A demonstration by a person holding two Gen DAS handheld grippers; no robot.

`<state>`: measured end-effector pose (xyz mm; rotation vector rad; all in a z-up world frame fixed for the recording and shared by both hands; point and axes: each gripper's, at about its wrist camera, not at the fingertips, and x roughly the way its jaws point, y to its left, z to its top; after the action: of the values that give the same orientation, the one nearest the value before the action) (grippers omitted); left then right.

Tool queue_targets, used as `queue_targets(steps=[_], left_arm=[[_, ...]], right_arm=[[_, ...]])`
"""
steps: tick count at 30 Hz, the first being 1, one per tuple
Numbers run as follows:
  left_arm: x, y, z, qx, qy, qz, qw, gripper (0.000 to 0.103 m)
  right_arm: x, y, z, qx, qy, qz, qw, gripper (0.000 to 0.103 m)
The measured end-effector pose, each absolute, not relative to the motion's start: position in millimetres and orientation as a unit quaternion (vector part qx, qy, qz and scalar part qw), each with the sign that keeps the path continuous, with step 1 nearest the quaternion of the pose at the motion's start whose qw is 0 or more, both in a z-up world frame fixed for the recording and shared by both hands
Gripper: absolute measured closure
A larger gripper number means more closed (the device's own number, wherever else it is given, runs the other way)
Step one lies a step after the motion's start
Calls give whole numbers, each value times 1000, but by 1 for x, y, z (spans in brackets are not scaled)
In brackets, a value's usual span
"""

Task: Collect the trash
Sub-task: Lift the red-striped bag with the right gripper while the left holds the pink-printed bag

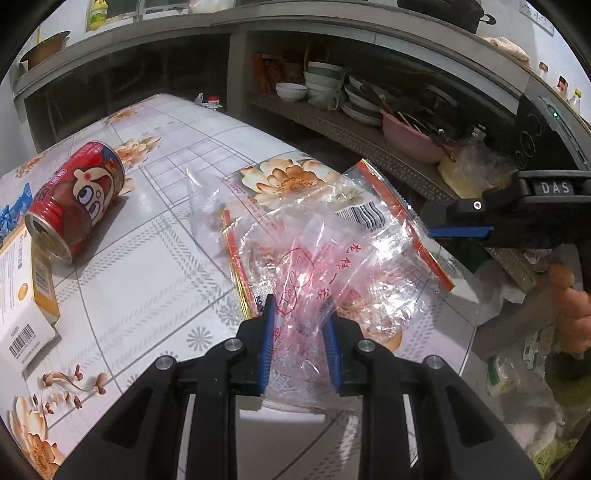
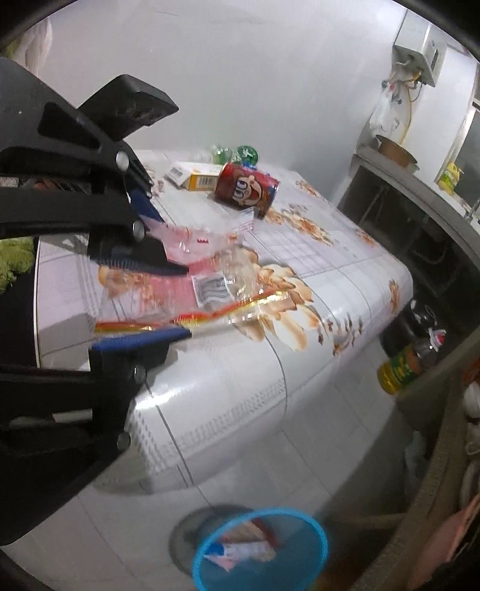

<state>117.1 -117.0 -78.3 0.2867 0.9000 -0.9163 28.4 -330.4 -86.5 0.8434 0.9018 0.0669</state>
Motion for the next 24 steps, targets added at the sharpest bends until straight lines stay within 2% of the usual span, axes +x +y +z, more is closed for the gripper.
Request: queue_targets(steps=[6,10,13,16,19,22,24], left_arm=[[117,-116,-78,135,419,-421,793,80],[114,-118,-78,139,416,-420,794,80],[114,-119,-78,141,415,-419,795,80],[114,-119,-79,143,415,-418,795,80],[114,-120,-79,142,417,-417,795,80],[114,-119,-79,141,416,-417,796,80],[113,-119,-79,139,415,-417,797,79]], right_arm=[[29,-325,-91,397,433,49,808,65],[26,-323,-96,459,408,141,776,65],[28,-315,-96,429,427,107,789,66],[31,-312,-101,424,439,91,787,72],[25,-315,-90,402,431,66,805,71],[18,-332,-79,405,409,37,817,67],[16,-339,-79,401,406,5,821,60]])
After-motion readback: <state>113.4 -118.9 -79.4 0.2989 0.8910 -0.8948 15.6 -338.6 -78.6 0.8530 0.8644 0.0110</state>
